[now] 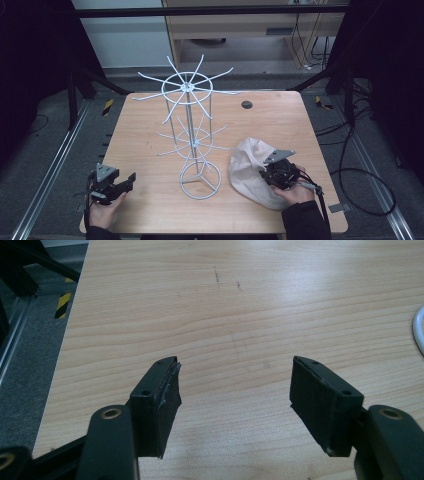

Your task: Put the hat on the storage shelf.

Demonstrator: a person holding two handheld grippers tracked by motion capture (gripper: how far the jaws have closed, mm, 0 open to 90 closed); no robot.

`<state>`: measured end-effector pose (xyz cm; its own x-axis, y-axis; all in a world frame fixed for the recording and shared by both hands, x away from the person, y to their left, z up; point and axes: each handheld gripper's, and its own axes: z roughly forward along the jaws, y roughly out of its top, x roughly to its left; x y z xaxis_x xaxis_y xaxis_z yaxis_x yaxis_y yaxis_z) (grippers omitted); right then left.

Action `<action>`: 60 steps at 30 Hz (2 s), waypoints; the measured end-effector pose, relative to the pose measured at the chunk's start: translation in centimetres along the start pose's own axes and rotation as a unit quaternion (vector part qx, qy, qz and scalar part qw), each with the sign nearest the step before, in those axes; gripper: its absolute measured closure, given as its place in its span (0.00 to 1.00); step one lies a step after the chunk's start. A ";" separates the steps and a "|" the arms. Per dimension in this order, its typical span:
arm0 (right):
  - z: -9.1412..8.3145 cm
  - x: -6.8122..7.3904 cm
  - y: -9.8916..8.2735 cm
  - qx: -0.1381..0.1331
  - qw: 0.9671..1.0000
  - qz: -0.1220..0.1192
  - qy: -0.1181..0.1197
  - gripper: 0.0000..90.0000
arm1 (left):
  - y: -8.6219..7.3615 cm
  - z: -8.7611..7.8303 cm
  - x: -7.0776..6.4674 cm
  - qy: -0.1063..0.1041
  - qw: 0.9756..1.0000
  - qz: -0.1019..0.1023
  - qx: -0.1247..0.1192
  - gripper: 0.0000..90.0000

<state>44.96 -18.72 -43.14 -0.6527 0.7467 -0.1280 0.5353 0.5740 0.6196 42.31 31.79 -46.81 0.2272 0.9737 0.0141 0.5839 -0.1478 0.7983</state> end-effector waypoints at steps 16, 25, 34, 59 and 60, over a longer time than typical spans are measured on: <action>-0.5 -0.1 0.2 -0.008 1.000 0.015 -0.003 0.98 | -0.2 0.2 -0.1 -0.005 1.000 -0.001 0.005 0.41; -2.5 -0.4 0.4 -0.062 0.998 0.027 -0.015 0.98 | -0.2 0.1 -0.1 -0.005 1.000 -0.002 0.004 0.41; -5.2 -0.9 0.3 -0.145 0.987 0.058 -0.036 0.98 | -0.2 0.0 -0.1 -0.005 1.000 -0.002 0.004 0.41; -14.2 -1.0 0.8 -0.344 0.933 0.070 -0.080 0.98 | -0.2 0.0 0.0 -0.003 1.000 -0.010 0.002 0.41; -14.5 -0.9 0.9 -0.349 0.931 0.071 -0.079 0.98 | -0.2 0.0 0.1 -0.003 1.000 -0.010 0.002 0.41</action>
<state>38.24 -23.80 -31.23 -0.4852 0.8702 -0.0856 0.0938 0.1491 0.9844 42.18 31.89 -46.97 0.2209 0.9753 -0.0057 0.5912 -0.1293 0.7961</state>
